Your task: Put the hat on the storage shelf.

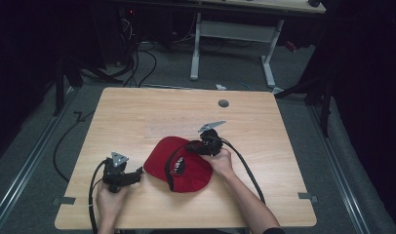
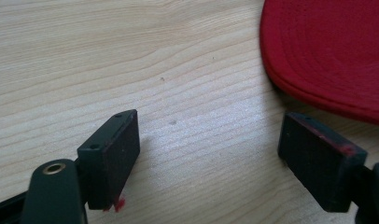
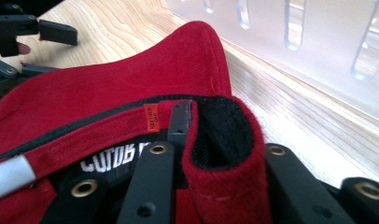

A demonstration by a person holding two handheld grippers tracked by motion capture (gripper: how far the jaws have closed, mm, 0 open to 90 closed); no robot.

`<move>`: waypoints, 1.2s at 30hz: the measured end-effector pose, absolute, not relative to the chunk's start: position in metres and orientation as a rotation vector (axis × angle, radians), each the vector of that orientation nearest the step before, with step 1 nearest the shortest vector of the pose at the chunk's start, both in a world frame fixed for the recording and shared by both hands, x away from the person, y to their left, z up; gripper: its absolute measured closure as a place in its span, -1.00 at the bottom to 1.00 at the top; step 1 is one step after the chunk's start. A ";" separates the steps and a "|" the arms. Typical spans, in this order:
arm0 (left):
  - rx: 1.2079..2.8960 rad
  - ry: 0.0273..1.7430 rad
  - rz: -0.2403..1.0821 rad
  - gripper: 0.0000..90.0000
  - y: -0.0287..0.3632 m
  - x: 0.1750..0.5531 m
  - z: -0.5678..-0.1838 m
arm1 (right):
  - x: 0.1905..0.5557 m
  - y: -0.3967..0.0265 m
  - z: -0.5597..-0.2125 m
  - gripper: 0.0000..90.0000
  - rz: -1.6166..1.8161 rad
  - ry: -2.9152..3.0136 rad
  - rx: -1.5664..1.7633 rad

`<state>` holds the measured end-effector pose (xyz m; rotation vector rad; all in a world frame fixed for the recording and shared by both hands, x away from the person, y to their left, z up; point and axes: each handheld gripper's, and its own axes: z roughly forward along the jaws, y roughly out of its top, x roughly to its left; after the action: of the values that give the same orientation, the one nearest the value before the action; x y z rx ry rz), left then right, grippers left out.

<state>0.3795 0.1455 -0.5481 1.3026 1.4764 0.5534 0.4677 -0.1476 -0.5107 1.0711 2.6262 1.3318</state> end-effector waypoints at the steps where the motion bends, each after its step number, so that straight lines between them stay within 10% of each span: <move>1: 1.301 1.477 0.553 -0.54 0.145 0.380 -0.548 | 0.467 -0.147 -0.511 0.73 1.341 2.623 1.072; 36: 1.341 1.300 0.390 -0.39 0.115 0.367 -0.528 | 0.427 -0.233 -0.462 0.81 1.326 2.421 1.215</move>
<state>0.3665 0.1145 -0.5283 1.3406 1.3000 0.3895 0.4267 -0.2331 -0.4615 1.2146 2.4207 1.3262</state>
